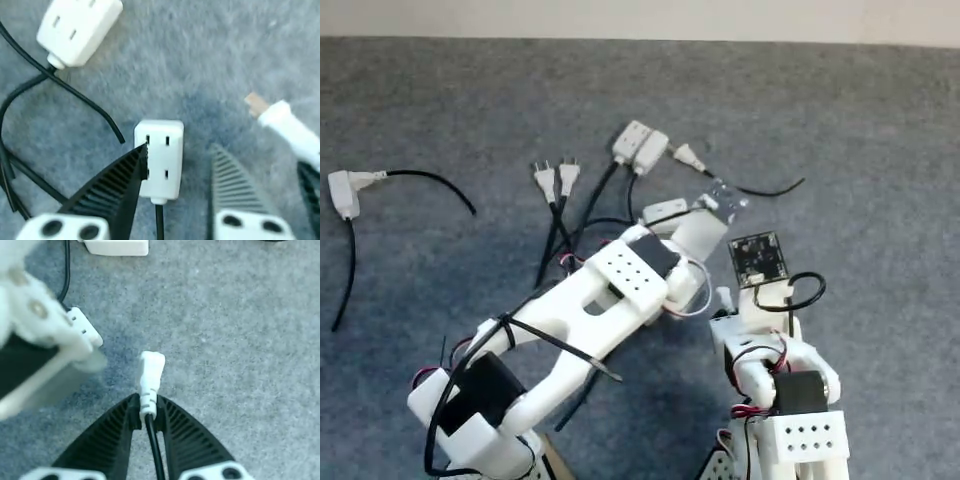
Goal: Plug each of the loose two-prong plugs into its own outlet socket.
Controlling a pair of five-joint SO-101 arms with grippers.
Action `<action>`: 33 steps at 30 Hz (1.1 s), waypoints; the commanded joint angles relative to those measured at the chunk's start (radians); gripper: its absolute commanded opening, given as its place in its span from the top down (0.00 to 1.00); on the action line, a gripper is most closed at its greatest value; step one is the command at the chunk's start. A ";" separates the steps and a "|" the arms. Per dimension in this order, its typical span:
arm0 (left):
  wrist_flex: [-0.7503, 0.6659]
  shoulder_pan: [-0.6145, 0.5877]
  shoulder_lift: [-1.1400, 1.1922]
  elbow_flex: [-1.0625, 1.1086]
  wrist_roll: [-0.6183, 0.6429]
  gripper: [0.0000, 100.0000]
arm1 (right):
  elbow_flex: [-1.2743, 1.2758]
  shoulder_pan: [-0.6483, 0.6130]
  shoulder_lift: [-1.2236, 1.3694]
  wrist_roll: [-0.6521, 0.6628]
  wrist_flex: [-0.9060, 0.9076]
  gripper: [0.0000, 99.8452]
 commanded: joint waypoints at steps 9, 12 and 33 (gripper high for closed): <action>0.129 -0.243 -0.022 -0.213 0.362 0.71 | -0.018 -0.010 -0.013 0.040 0.031 1.00; 0.138 -0.361 -0.024 -0.252 0.503 0.71 | -0.081 -0.010 0.007 0.051 0.065 1.00; 0.181 -0.951 -0.022 -0.013 0.882 0.71 | -1.004 -0.263 1.055 -0.164 0.401 1.00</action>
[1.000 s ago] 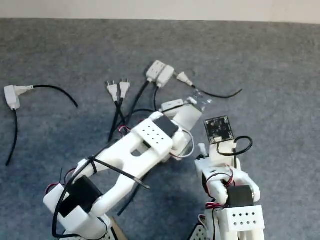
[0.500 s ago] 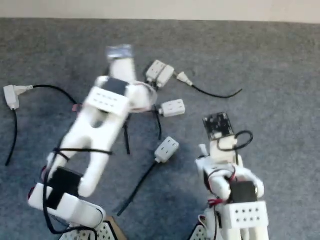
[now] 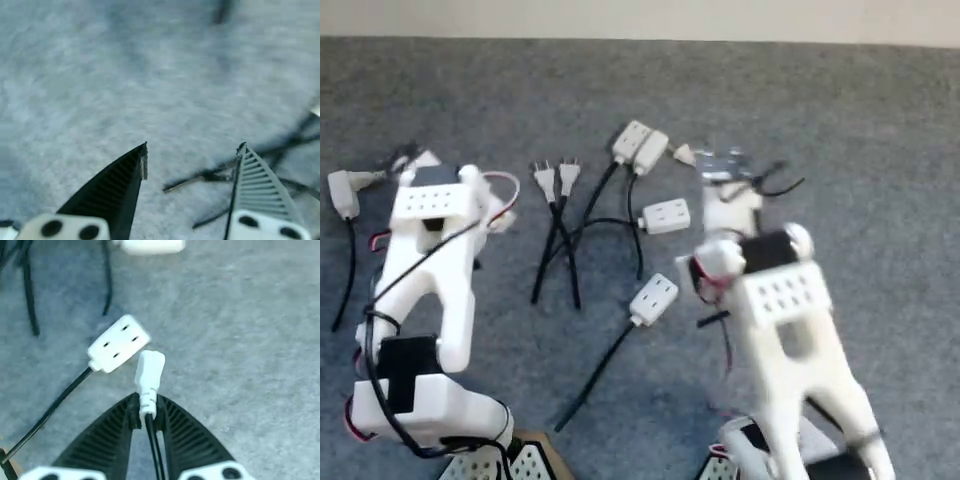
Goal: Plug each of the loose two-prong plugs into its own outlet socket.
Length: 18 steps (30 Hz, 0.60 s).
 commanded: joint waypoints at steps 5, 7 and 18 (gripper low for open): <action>-0.002 -0.081 -0.022 0.116 -0.210 0.71 | -0.341 -0.068 0.259 0.502 0.091 1.00; -0.023 -0.079 -0.022 0.157 -0.232 0.71 | -0.429 -0.067 0.298 0.635 0.096 1.00; -0.118 -0.077 -0.022 0.211 -0.250 0.71 | -0.576 -0.068 0.504 0.882 0.062 1.00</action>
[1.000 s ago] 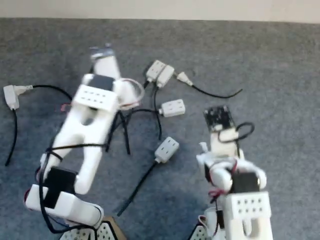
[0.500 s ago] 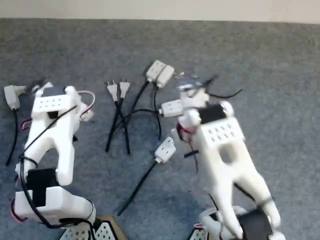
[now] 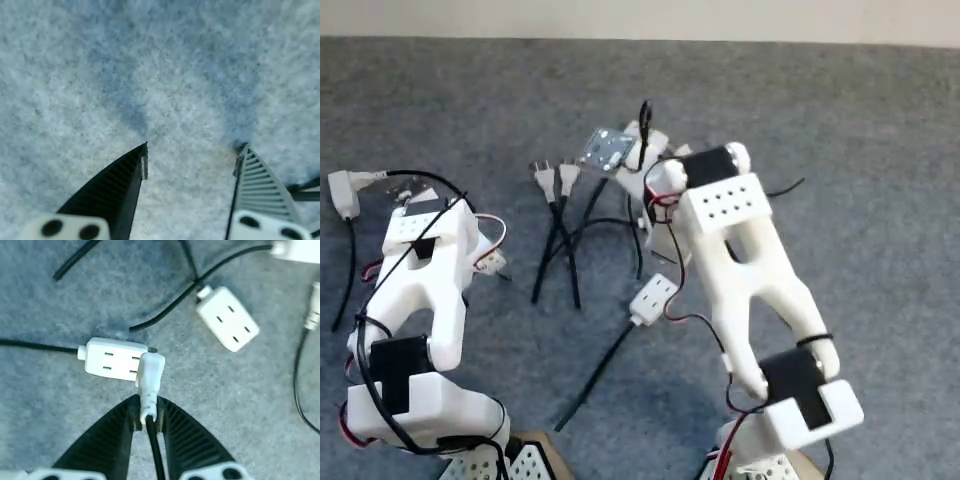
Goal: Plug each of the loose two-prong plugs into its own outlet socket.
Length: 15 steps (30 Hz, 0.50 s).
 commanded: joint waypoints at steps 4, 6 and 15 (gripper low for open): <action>-0.028 -0.007 -0.022 -0.002 -0.006 0.71 | -0.054 -0.013 0.021 -0.012 0.071 1.00; -0.028 -0.007 -0.022 -0.002 -0.006 0.71 | -0.054 -0.010 0.022 -0.034 0.082 1.00; -0.031 -0.007 -0.022 -0.002 -0.006 0.71 | 0.013 -0.033 0.077 -0.052 0.025 1.00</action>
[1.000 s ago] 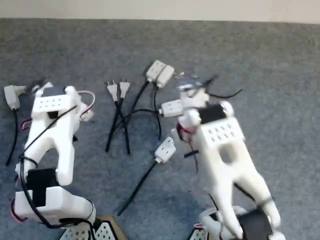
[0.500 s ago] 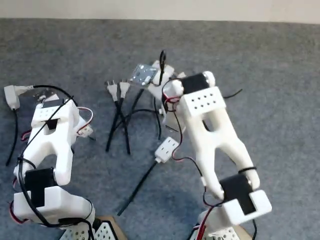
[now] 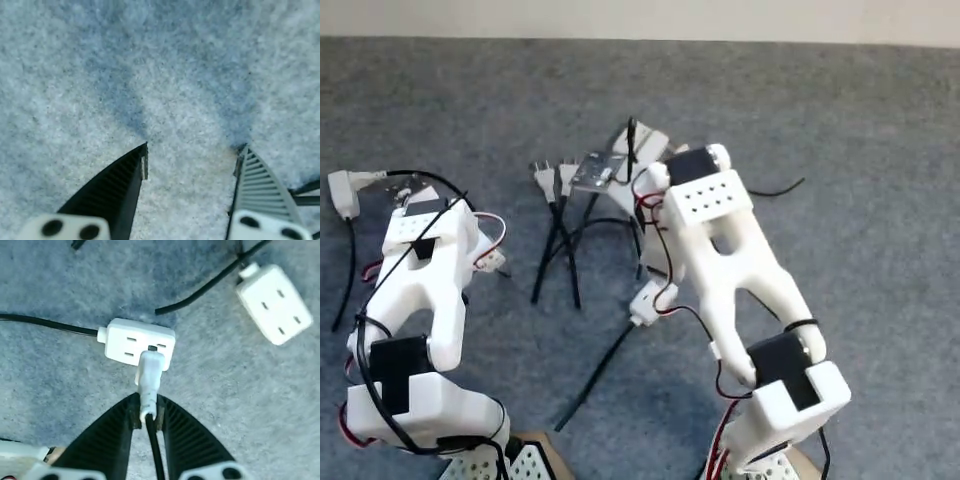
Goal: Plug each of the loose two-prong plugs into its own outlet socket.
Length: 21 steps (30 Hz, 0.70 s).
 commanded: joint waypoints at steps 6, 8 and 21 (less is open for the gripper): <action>-0.008 -0.007 -0.022 -0.002 -0.006 0.71 | 0.016 0.002 0.015 -0.017 -0.047 1.00; -0.008 -0.007 -0.022 -0.002 -0.006 0.71 | 0.013 0.022 0.016 -0.017 -0.047 1.00; -0.006 -0.007 -0.024 -0.002 -0.005 0.71 | 0.027 0.053 0.019 -0.015 -0.059 1.00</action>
